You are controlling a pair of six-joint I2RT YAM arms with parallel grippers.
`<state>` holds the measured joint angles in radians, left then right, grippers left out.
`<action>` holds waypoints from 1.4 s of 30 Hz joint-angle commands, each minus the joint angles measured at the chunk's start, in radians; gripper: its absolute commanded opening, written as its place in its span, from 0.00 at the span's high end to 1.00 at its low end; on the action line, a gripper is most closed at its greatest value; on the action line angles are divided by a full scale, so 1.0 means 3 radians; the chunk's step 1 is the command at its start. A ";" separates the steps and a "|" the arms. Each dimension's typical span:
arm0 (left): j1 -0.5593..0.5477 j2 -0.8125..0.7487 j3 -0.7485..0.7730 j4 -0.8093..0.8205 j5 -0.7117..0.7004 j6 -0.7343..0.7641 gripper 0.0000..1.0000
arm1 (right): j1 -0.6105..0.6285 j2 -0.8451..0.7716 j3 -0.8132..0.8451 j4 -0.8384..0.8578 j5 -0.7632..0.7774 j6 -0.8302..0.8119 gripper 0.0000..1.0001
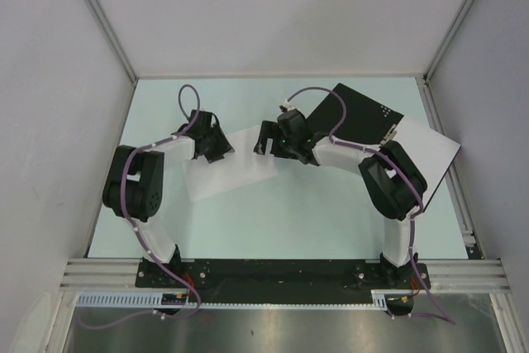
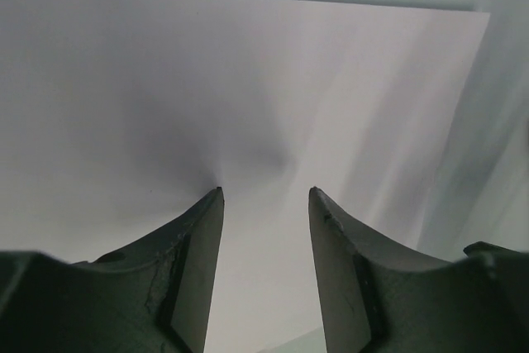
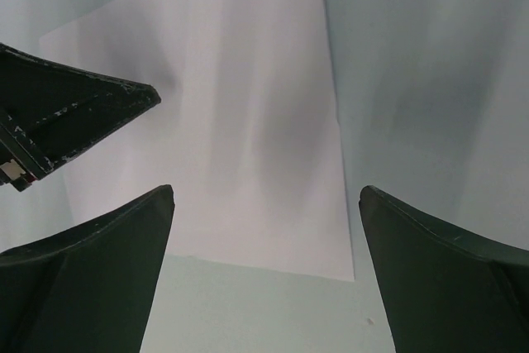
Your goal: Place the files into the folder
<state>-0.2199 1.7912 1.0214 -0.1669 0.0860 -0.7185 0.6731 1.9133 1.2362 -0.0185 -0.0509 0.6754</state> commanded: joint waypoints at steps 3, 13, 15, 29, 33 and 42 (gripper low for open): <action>0.0017 -0.0162 -0.0275 0.0086 -0.0016 -0.0361 0.47 | 0.0205 0.0320 0.0445 -0.0270 0.0292 -0.0349 0.00; 0.0017 -0.0295 -0.0536 0.0214 -0.0057 -0.0525 0.47 | 0.0390 0.0479 0.0568 -0.0588 0.0625 -0.0477 0.00; 0.0012 -0.0315 -0.0582 0.0234 -0.0057 -0.0540 0.47 | 0.0395 0.0474 0.0563 -0.0664 0.0701 -0.0487 0.00; 0.0012 -0.0366 -0.0705 0.0316 0.0010 -0.0647 0.47 | 0.0426 0.0550 0.0533 -0.0665 0.0391 -0.0227 0.00; 0.0012 -0.0418 -0.0807 0.0377 0.0056 -0.0683 0.47 | 0.0318 0.0530 0.0303 -0.0185 -0.0228 0.0126 0.00; 0.0012 -0.0520 -0.1012 0.0459 0.0086 -0.0714 0.47 | 0.0165 0.0469 0.0108 0.0583 -0.0857 0.0637 0.00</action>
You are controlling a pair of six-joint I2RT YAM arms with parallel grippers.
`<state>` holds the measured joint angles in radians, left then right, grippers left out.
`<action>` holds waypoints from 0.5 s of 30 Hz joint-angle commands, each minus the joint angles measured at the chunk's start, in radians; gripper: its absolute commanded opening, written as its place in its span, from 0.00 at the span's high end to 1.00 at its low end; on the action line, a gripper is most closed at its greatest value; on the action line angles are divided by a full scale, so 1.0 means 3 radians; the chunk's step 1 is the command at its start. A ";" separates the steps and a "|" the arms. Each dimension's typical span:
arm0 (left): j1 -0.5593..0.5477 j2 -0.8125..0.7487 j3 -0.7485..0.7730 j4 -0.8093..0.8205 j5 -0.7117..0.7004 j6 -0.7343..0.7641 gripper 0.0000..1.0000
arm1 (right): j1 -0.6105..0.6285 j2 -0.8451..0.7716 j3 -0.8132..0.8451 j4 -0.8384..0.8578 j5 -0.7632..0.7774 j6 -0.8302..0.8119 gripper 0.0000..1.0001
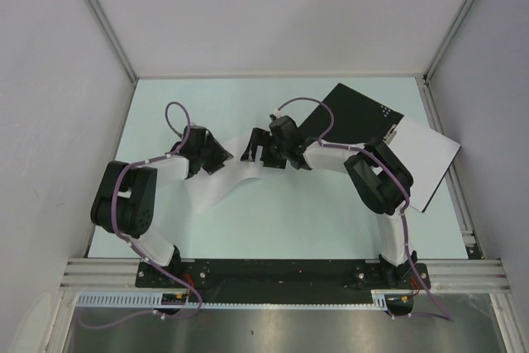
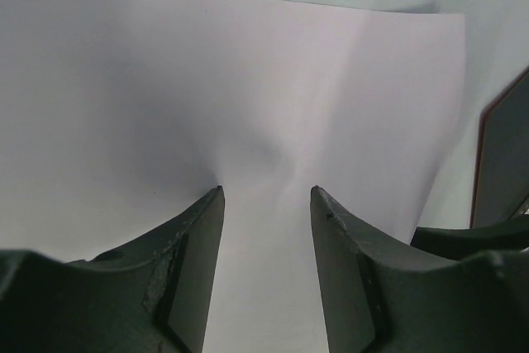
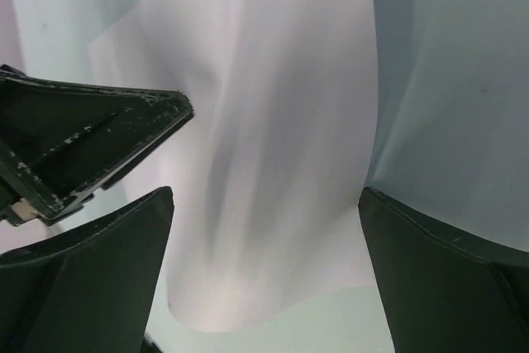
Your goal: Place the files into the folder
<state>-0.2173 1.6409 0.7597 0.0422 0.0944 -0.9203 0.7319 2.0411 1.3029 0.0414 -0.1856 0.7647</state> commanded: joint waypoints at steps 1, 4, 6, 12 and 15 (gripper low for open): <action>0.0003 -0.0019 -0.0149 -0.0238 0.0059 -0.0036 0.47 | -0.0062 0.0028 -0.0140 0.0541 -0.0455 0.0370 0.00; 0.0003 -0.0024 -0.0150 -0.0227 0.0074 -0.0026 0.47 | -0.0138 0.0063 -0.0196 0.0879 -0.0654 0.0483 0.00; 0.0003 -0.0009 -0.0139 -0.0238 0.0094 -0.0011 0.47 | -0.0149 0.0114 -0.0201 0.1042 -0.0817 0.0499 0.00; 0.0003 0.0022 -0.0037 -0.0299 0.0135 0.0081 0.47 | -0.0159 0.0253 -0.0201 0.1737 -0.1165 0.0575 0.00; 0.0008 0.0027 0.0009 -0.0340 0.0171 0.0163 0.46 | -0.0169 0.0273 -0.0196 0.1988 -0.1283 0.0581 0.00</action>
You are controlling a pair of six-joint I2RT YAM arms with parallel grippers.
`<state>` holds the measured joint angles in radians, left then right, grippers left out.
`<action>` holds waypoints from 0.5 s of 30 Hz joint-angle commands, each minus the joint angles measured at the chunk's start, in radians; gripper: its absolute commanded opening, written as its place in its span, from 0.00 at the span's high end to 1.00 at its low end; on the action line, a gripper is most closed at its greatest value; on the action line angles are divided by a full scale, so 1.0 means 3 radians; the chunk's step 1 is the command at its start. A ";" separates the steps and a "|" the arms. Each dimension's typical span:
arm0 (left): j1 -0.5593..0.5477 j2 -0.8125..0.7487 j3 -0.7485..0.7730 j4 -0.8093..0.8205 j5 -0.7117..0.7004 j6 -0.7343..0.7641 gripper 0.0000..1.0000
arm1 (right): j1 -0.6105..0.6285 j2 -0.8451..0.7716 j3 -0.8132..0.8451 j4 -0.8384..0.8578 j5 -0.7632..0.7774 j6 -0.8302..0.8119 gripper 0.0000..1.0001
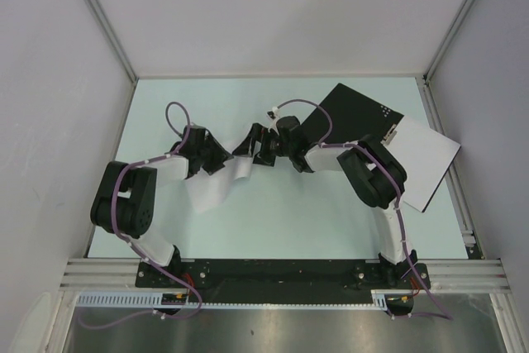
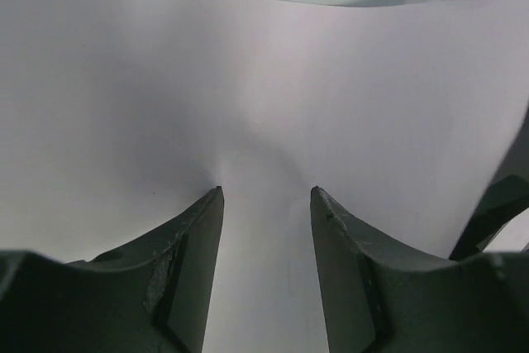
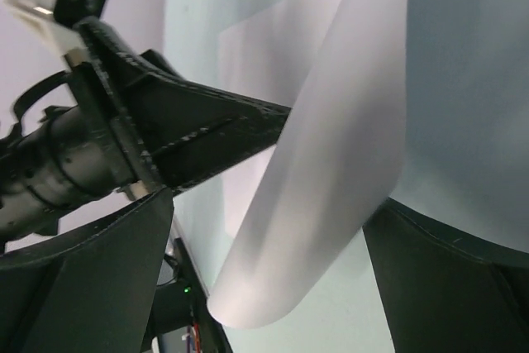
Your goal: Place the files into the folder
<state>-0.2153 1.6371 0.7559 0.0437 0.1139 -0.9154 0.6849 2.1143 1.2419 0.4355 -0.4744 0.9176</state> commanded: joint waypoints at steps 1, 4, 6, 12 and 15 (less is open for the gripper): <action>-0.0008 0.0050 0.0047 -0.0360 0.0116 0.0203 0.46 | -0.0013 0.0019 0.0007 0.0696 -0.0331 -0.0021 0.00; -0.0003 0.0060 0.0113 -0.0432 0.0127 0.0284 0.46 | -0.0043 -0.0017 0.0007 0.0645 -0.0357 -0.0098 0.00; 0.0002 0.0060 0.0144 -0.0452 0.0147 0.0356 0.46 | -0.0033 -0.0073 0.0007 0.0457 -0.0382 -0.0205 0.00; 0.0002 0.0070 0.0344 -0.0585 0.0137 0.0647 0.45 | -0.0008 -0.0329 -0.0018 -0.0279 -0.0107 -0.0482 0.07; -0.0003 -0.0087 0.0385 -0.0591 0.0122 0.0862 0.40 | -0.0033 -0.0416 -0.0013 -0.0449 -0.0060 -0.0461 0.22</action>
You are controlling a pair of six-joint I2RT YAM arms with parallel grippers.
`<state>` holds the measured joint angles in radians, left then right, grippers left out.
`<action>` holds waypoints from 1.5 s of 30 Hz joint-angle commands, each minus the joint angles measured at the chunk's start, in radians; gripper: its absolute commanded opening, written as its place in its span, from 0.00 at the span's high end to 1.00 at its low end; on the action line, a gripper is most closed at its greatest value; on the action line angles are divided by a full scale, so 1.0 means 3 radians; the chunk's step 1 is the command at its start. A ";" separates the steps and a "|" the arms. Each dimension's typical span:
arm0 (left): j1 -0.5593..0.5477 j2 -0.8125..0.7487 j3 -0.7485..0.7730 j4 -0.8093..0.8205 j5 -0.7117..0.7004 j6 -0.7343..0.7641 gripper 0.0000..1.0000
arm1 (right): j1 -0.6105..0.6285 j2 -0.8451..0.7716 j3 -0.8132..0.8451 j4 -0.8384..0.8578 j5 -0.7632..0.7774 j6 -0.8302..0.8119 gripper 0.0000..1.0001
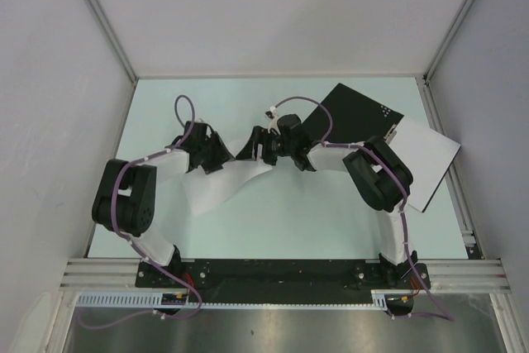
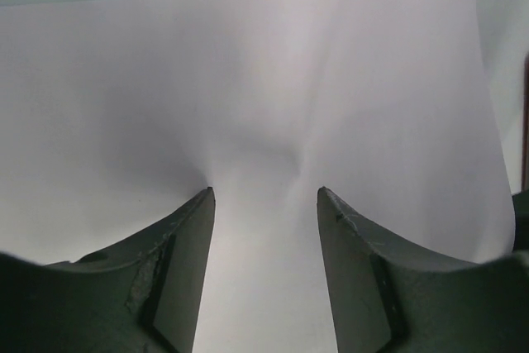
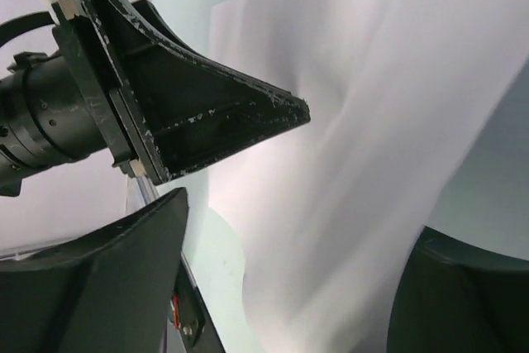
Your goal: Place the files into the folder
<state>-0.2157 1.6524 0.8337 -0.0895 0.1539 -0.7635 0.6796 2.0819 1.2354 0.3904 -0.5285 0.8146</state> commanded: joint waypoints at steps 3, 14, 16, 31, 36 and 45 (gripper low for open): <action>-0.0002 -0.0398 0.0049 -0.0034 -0.0053 0.0505 0.34 | -0.0051 -0.0333 0.0003 -0.0371 0.0075 -0.0042 0.40; -0.0480 -0.1482 -0.0197 -0.0284 -0.0502 0.1041 0.16 | -0.0230 -0.0236 0.0003 -0.0416 -0.0115 0.0403 0.99; -0.0899 -0.1703 -0.0329 -0.0229 -0.1165 0.1352 0.09 | -0.0266 -0.0292 -0.0002 -0.0519 -0.0094 0.0652 1.00; -0.2789 -0.0799 -0.0120 0.0594 -0.3708 0.2908 0.25 | -0.0271 -0.1084 -0.0104 -0.1429 0.0223 0.1063 1.00; -0.2794 -0.0819 -0.0049 0.0886 -0.3776 0.3224 0.73 | -0.0337 -0.1320 -0.0257 -0.1399 0.0197 0.1079 1.00; -0.2651 -0.1263 0.0743 -0.0499 -0.2377 0.2653 1.00 | -0.1119 -0.2183 -0.0334 -0.1730 0.0181 -0.0775 0.01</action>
<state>-1.0397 1.3964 0.9108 -0.0441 -0.8036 0.1375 0.4797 1.6119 1.1240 -0.0616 -0.4877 0.9524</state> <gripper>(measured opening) 0.006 0.859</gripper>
